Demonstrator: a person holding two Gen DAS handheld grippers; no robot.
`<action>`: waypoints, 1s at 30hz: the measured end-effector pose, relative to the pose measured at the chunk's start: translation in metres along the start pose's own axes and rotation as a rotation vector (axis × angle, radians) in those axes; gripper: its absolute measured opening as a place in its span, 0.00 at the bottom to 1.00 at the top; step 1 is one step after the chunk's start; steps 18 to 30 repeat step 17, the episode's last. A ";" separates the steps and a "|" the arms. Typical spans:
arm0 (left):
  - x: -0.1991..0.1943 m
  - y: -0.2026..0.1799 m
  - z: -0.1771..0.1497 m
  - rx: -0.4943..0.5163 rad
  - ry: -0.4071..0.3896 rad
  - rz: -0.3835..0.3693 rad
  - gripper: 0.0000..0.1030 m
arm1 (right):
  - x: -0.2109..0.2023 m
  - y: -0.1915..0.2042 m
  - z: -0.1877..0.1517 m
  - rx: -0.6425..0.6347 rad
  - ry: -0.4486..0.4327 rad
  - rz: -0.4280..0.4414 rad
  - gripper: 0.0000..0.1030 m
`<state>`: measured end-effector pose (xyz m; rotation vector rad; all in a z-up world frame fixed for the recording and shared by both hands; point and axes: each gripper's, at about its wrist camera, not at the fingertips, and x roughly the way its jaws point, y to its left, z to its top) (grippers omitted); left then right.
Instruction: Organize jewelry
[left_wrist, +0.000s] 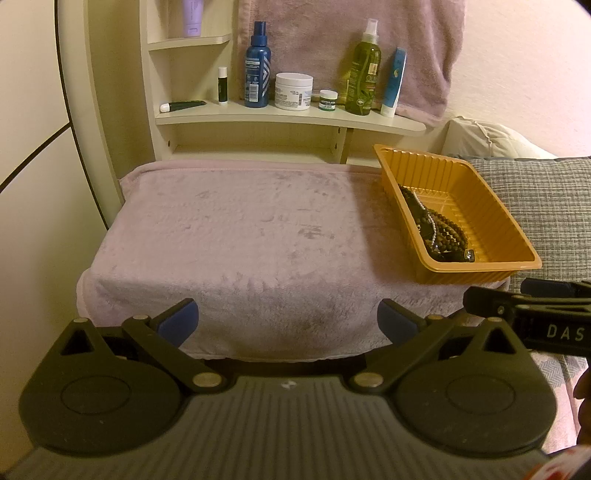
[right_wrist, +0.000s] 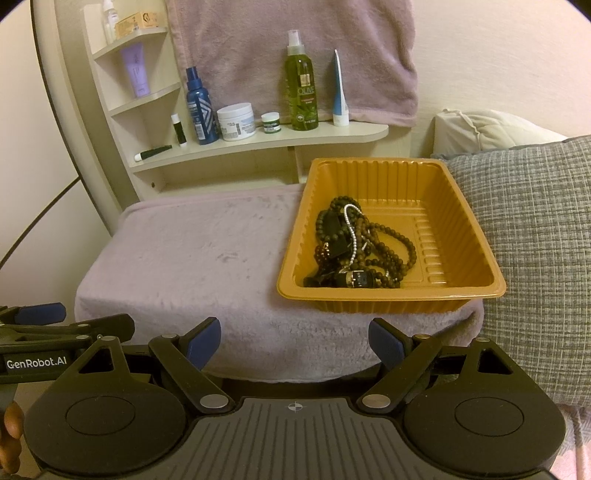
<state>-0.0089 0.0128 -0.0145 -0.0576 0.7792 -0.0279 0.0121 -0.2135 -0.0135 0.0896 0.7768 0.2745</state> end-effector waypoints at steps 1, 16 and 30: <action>0.000 -0.001 0.000 -0.001 0.000 0.001 0.99 | 0.000 0.000 0.000 0.000 0.000 0.000 0.84; -0.003 -0.001 -0.001 -0.022 -0.027 0.002 0.99 | 0.000 -0.001 0.000 0.001 -0.001 0.000 0.84; -0.003 -0.001 0.000 -0.023 -0.027 -0.001 0.99 | 0.000 -0.001 0.000 0.000 -0.002 0.000 0.84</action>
